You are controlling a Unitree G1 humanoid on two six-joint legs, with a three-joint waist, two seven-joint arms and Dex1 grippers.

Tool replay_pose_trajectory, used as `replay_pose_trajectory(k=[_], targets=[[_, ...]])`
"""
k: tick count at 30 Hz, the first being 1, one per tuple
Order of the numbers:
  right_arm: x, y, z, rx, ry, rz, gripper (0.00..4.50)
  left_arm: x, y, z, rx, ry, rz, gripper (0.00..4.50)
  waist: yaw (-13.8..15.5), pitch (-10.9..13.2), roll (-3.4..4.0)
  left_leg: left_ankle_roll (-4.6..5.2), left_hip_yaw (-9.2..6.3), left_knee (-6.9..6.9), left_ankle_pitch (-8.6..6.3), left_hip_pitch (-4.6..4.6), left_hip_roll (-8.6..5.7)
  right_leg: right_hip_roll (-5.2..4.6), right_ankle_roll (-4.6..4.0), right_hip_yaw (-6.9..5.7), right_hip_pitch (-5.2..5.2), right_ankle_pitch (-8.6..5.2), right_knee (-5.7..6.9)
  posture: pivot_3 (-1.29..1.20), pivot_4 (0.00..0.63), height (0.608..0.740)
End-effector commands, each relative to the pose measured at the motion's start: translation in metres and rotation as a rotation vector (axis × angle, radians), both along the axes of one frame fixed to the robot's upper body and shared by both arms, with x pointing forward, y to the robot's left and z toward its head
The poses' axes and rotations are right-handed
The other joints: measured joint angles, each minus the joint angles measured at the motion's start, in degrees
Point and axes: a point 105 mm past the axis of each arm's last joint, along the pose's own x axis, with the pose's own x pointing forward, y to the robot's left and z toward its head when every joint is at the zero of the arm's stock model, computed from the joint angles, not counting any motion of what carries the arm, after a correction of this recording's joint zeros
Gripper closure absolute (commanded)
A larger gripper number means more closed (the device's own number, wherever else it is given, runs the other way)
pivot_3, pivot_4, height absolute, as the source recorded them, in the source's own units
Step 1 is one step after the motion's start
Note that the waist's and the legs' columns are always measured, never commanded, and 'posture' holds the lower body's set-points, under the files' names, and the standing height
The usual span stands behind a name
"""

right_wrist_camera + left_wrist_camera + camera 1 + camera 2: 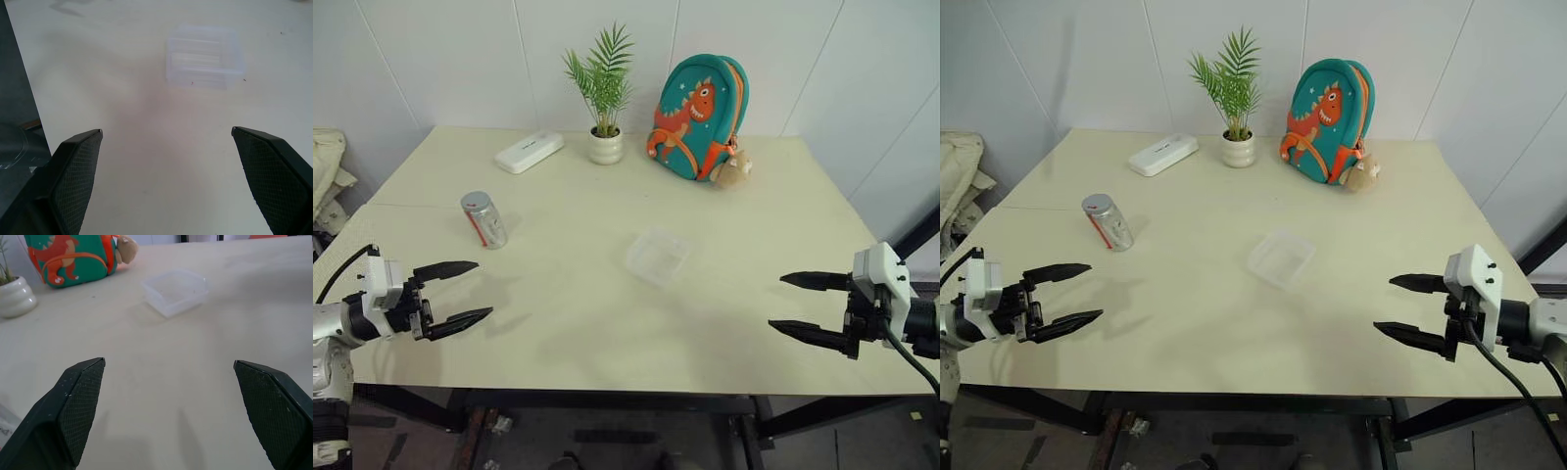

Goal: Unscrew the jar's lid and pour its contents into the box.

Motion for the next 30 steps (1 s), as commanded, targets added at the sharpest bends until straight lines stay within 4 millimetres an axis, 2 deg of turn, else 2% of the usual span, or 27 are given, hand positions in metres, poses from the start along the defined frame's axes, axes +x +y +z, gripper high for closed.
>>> replay_pose_trajectory(k=[1,8,13,21,25,30], targets=[[-0.002,0.003,0.016,0.010,-0.077,0.008,0.06,0.002,-0.001,0.009,0.009,-0.038,-0.007,0.00,-0.06,0.00,0.00,0.00,0.00,0.00,0.00,0.00,0.00,0.01,0.00,0.00,0.00,0.00,0.00,0.00,0.150,0.740],[-0.005,0.004,0.016,0.016,-0.077,0.001,0.06,0.006,-0.003,0.006,0.001,-0.042,0.002,0.00,0.07,0.00,0.00,-0.02,0.00,-0.01,-0.02,-0.01,0.02,0.03,0.03,0.00,-0.01,0.01,-0.01,0.00,0.150,0.740],[0.000,0.011,0.020,0.029,-0.085,0.029,0.06,0.007,0.005,0.008,-0.006,-0.067,0.087,0.00,-0.16,0.00,0.00,-0.02,0.01,0.00,-0.02,0.00,0.03,0.04,0.05,0.02,-0.01,0.02,0.01,0.00,0.150,0.740],[0.016,0.020,0.016,0.049,-0.096,0.085,0.06,0.005,0.032,0.005,-0.064,-0.083,0.355,0.00,-0.10,0.02,0.03,-0.13,0.03,0.01,-0.09,0.01,0.28,0.20,0.02,0.04,-0.01,0.01,-0.01,0.00,0.150,0.740],[0.023,0.027,0.019,0.062,-0.112,0.114,0.06,0.020,0.059,0.001,-0.114,-0.073,0.570,0.00,0.09,0.03,0.05,-0.13,0.01,0.07,-0.09,0.00,0.36,0.37,0.00,0.04,-0.07,0.01,0.07,0.00,0.150,0.740],[0.026,0.031,0.015,0.070,-0.109,0.130,0.06,0.041,0.069,-0.016,-0.115,-0.025,0.743,0.00,0.14,0.03,0.05,-0.16,0.01,0.07,-0.11,-0.01,0.40,0.42,-0.02,0.05,-0.07,0.00,0.06,0.00,0.150,0.740]])
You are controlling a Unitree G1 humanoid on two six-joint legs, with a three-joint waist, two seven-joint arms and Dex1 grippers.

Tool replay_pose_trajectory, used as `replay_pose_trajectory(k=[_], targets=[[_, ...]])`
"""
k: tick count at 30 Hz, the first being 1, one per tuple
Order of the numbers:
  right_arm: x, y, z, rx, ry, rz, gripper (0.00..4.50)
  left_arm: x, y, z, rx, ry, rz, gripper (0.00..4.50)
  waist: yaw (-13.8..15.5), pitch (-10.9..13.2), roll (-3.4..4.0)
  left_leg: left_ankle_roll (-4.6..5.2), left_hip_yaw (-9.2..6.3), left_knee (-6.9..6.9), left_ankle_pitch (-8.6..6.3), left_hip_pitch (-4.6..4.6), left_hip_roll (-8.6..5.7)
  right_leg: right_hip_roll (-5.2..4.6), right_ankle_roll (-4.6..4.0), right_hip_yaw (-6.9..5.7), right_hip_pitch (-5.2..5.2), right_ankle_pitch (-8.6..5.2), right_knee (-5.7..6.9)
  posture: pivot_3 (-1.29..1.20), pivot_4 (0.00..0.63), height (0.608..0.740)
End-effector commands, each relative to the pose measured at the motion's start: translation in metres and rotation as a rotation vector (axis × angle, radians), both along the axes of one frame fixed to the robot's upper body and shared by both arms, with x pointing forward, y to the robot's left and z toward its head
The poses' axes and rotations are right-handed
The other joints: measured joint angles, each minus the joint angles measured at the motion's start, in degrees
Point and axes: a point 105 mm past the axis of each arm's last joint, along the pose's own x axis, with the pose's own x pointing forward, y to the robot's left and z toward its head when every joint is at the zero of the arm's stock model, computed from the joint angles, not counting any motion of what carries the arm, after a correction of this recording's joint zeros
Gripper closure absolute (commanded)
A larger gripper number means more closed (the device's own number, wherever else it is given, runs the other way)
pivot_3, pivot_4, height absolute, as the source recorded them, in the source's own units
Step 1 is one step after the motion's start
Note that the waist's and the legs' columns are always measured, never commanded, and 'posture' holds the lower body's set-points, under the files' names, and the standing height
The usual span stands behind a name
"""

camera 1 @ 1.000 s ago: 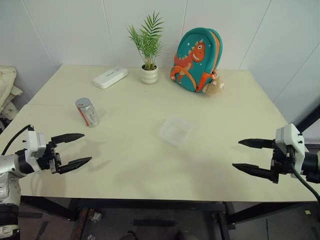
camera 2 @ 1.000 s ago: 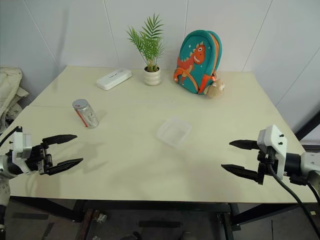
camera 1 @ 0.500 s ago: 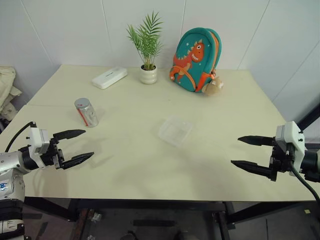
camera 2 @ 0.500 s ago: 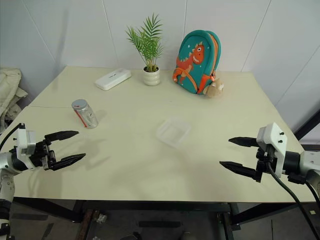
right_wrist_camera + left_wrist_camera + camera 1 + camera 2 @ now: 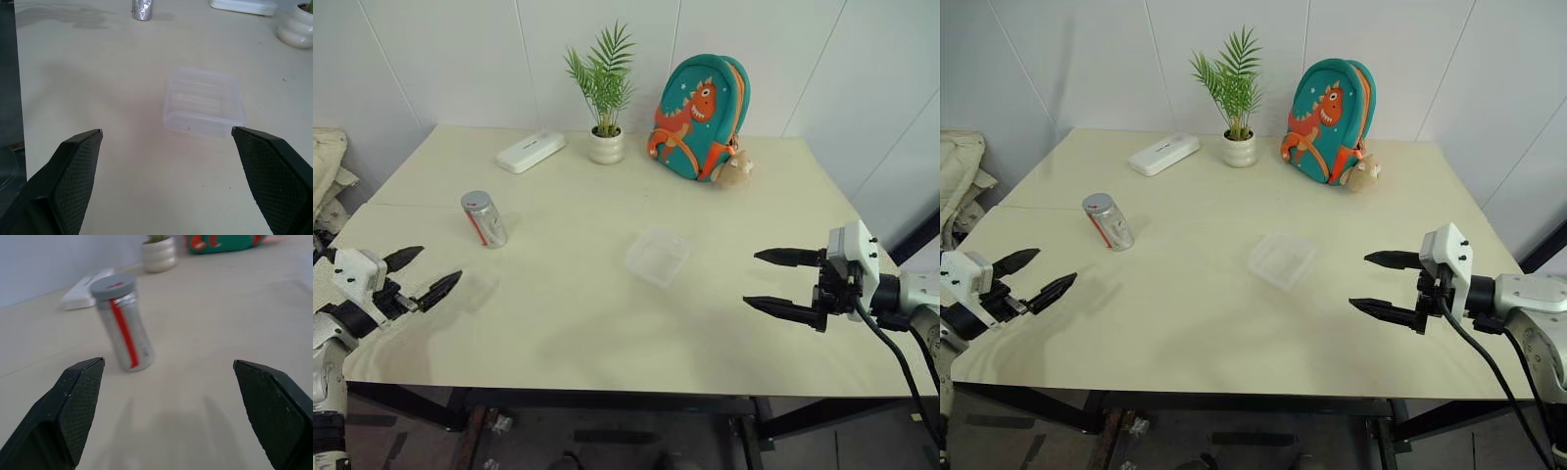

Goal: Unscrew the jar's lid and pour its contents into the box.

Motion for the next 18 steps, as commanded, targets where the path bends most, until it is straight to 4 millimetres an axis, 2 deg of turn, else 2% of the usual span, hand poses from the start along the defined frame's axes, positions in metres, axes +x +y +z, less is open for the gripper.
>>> replay_pose_trajectory(k=[1,5,12,18], targets=[[0.000,0.005,0.006,0.019,-0.038,0.033,0.06,0.018,0.004,-0.009,0.012,0.034,0.120,0.00,0.00,0.00,0.00,0.00,0.01,0.00,0.00,0.00,-0.01,0.00,0.01,0.01,0.00,0.00,0.00,0.00,0.150,0.740],[-0.001,0.016,0.012,0.074,-0.051,0.075,0.06,0.043,0.002,-0.009,-0.029,0.021,0.191,0.00,0.04,0.00,0.00,-0.01,0.00,0.11,0.00,-0.01,0.01,0.11,0.03,0.01,-0.01,0.01,0.11,0.00,0.150,0.740],[-0.004,0.040,0.021,0.187,-0.080,0.151,0.06,0.077,-0.022,-0.003,-0.081,-0.040,0.199,0.00,-0.07,0.00,-0.01,-0.11,0.01,0.40,-0.06,-0.03,0.02,0.17,0.06,0.06,-0.04,0.03,0.37,0.00,0.150,0.740],[-0.002,0.043,0.019,0.184,-0.083,0.143,0.06,0.091,-0.032,0.000,-0.094,-0.056,0.198,0.00,-0.05,0.00,-0.01,-0.13,0.00,0.64,-0.08,-0.04,0.05,0.23,0.07,0.07,-0.06,0.03,0.56,0.00,0.150,0.740]])
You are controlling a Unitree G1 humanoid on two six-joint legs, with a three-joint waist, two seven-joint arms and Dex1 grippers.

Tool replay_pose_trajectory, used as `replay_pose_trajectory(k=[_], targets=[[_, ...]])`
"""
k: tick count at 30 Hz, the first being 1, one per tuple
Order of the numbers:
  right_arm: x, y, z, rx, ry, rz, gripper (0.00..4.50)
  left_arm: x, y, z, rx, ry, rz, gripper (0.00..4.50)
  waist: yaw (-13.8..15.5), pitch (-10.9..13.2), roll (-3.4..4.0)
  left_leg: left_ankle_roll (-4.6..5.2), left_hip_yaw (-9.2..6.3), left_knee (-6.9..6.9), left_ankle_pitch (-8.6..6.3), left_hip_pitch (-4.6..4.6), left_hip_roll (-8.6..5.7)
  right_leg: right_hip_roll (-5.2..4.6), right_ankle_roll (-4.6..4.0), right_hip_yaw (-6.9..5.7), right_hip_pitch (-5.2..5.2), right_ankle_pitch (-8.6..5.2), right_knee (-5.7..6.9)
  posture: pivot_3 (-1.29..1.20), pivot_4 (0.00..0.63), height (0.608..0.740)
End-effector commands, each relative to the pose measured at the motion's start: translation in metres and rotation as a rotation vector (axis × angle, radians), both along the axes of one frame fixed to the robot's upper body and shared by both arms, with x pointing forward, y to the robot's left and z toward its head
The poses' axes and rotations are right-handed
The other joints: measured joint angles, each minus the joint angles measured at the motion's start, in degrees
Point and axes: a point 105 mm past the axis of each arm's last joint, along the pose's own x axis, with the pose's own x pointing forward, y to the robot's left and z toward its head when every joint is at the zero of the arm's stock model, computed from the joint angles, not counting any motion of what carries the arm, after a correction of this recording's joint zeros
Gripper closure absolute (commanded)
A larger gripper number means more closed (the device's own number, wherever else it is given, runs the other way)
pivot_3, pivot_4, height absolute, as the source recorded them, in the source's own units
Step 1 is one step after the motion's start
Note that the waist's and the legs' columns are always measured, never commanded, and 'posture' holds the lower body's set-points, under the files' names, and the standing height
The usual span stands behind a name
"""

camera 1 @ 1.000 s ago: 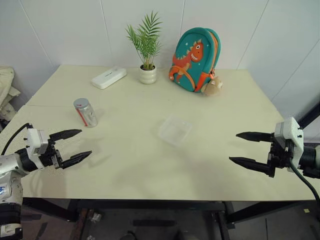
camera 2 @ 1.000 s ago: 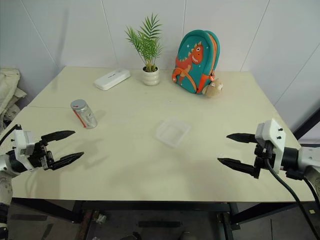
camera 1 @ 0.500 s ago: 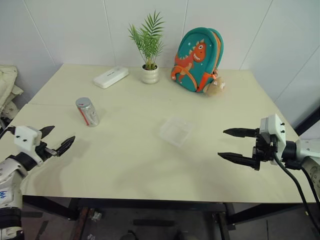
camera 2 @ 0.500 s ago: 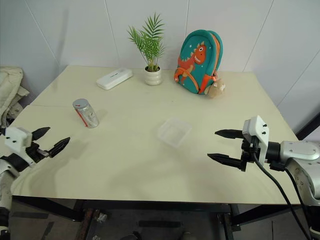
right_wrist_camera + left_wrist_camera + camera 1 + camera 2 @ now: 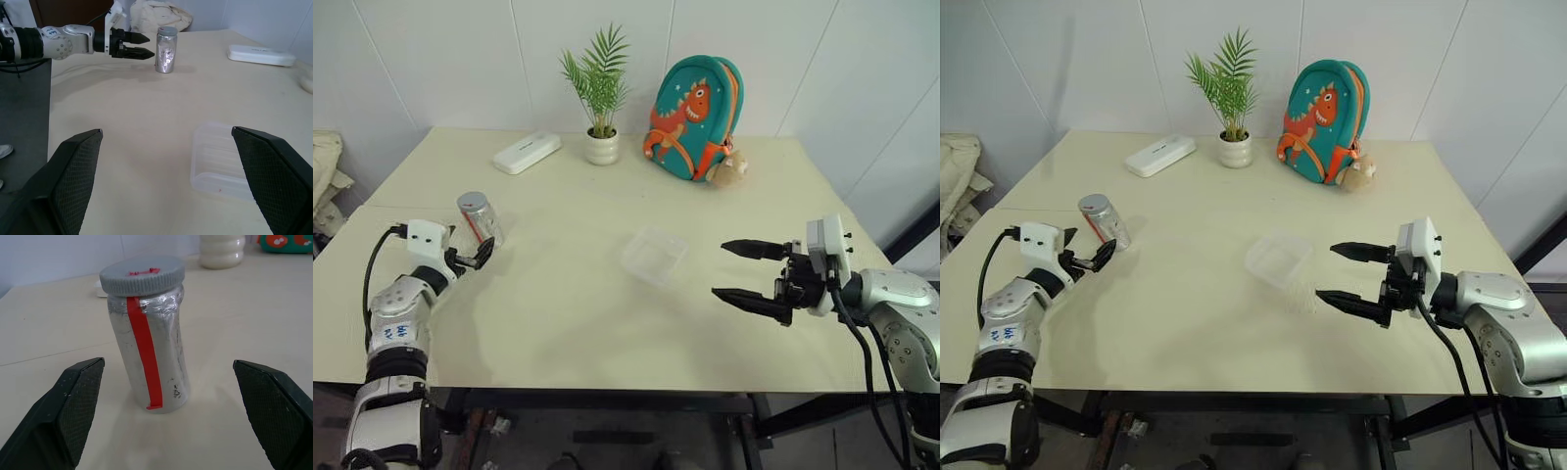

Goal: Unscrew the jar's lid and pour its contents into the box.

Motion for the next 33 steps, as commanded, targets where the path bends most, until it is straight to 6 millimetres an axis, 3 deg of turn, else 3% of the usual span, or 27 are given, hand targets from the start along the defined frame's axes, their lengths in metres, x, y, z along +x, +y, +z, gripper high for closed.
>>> replay_pose_trajectory(k=[1,17,33], targets=[[-0.003,0.001,0.009,0.008,-0.044,0.002,0.06,0.006,-0.002,0.013,0.022,-0.047,0.009,0.00,0.11,0.00,0.00,0.00,0.00,0.02,0.00,-0.01,0.00,0.00,0.00,0.00,0.00,0.00,0.01,0.00,0.150,0.740],[-0.005,-0.003,0.007,-0.006,-0.039,-0.025,0.06,0.018,0.011,0.029,-0.002,-0.061,0.097,0.00,0.17,0.00,0.00,-0.02,0.00,0.08,-0.01,-0.07,0.00,0.03,0.01,0.00,-0.08,0.00,0.09,0.00,0.150,0.740],[-0.004,-0.005,0.008,-0.023,-0.033,-0.041,0.06,0.033,-0.004,0.039,-0.017,-0.044,0.088,0.00,0.12,0.00,0.00,-0.03,0.02,0.07,-0.01,-0.15,0.00,0.06,0.03,0.02,-0.20,-0.01,0.14,0.00,0.150,0.740]])
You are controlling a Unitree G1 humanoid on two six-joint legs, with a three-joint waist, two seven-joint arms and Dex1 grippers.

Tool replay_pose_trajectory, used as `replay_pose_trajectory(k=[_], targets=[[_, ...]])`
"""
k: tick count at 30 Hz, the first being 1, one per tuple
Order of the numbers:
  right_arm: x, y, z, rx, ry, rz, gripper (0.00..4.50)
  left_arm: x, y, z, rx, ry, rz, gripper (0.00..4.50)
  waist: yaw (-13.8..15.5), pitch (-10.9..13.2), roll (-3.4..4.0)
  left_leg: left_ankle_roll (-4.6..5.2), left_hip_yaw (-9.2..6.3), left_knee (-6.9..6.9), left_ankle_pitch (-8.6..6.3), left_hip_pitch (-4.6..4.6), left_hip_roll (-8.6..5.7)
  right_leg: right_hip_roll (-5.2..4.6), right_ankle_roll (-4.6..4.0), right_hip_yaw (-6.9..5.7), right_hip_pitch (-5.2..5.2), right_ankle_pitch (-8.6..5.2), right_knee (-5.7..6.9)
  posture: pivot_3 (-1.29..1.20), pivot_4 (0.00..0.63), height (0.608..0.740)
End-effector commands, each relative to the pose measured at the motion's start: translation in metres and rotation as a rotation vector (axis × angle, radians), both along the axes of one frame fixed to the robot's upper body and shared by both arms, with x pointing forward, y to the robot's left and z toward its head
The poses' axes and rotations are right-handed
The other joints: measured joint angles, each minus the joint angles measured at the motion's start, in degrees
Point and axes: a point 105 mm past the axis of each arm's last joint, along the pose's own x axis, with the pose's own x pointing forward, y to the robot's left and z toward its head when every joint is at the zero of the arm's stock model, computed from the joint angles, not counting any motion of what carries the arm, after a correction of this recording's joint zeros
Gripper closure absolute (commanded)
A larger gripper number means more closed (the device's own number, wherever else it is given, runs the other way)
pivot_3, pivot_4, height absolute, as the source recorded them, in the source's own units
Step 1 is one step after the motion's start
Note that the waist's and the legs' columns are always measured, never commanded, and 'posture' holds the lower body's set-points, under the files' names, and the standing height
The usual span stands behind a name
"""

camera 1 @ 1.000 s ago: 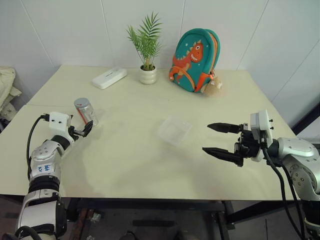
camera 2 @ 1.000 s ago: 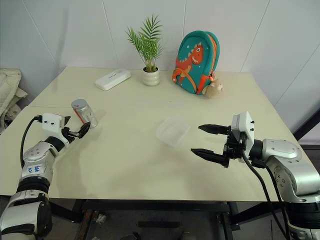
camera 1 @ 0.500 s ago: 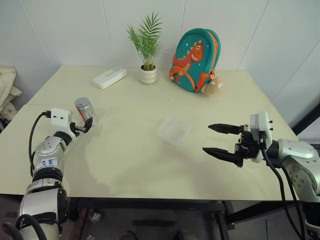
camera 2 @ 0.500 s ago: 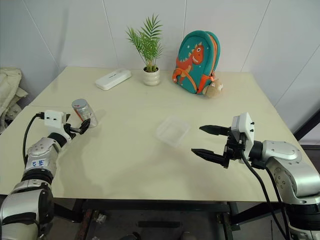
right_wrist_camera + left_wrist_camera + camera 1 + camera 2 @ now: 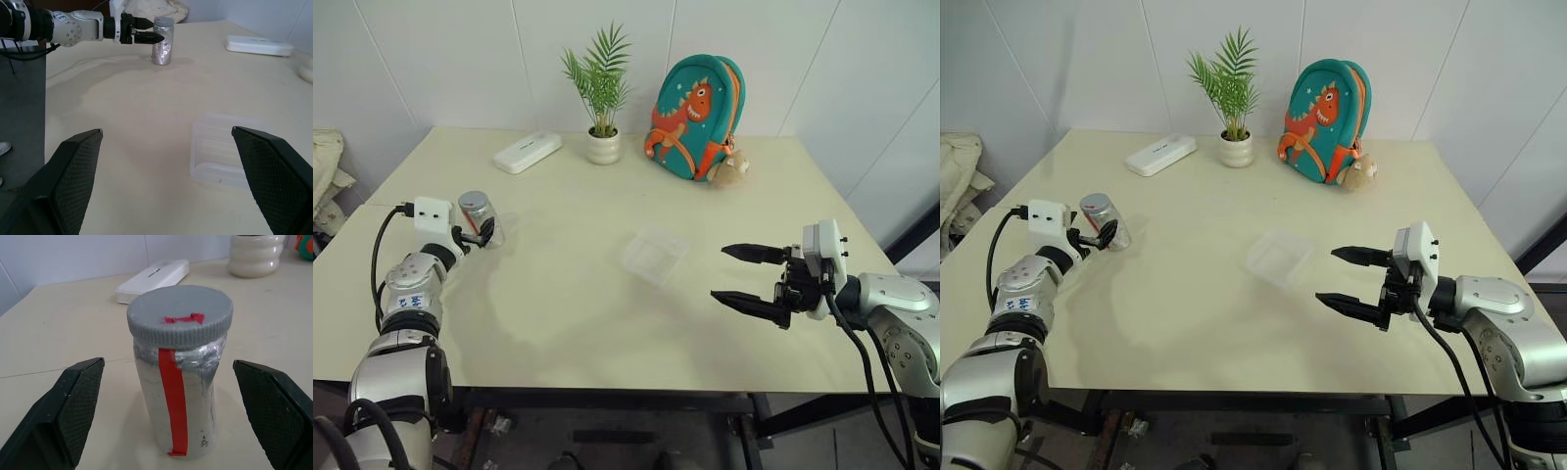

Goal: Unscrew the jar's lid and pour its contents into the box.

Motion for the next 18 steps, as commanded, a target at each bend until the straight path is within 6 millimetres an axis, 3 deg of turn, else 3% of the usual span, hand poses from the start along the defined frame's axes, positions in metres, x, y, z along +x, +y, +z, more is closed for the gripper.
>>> replay_pose_trajectory(k=[1,10,18], targets=[[-0.0038,-0.0021,0.0131,-0.013,-0.052,-0.007,0.06,0.0037,-0.0023,0.0147,0.013,-0.034,0.003,0.00,-0.02,0.00,0.00,0.00,0.00,0.00,0.00,0.00,0.00,0.00,0.00,0.00,0.00,0.00,0.00,0.00,0.150,0.740],[-0.0027,-0.0029,0.0138,-0.018,-0.051,-0.018,0.06,0.0082,-0.0066,0.0119,-0.009,-0.007,0.011,0.00,0.01,0.00,0.00,-0.03,0.01,0.03,0.02,-0.15,0.00,0.02,0.01,0.02,-0.19,-0.01,0.11,0.00,0.150,0.740],[-0.0010,-0.0018,0.0132,-0.017,-0.052,-0.024,0.00,0.0085,-0.0057,0.0089,-0.016,0.003,0.024,2.48,0.01,0.00,0.00,-0.10,0.00,0.08,0.06,-0.53,0.00,0.06,0.02,0.05,-0.59,-0.01,0.26,0.00,0.150,0.740]])
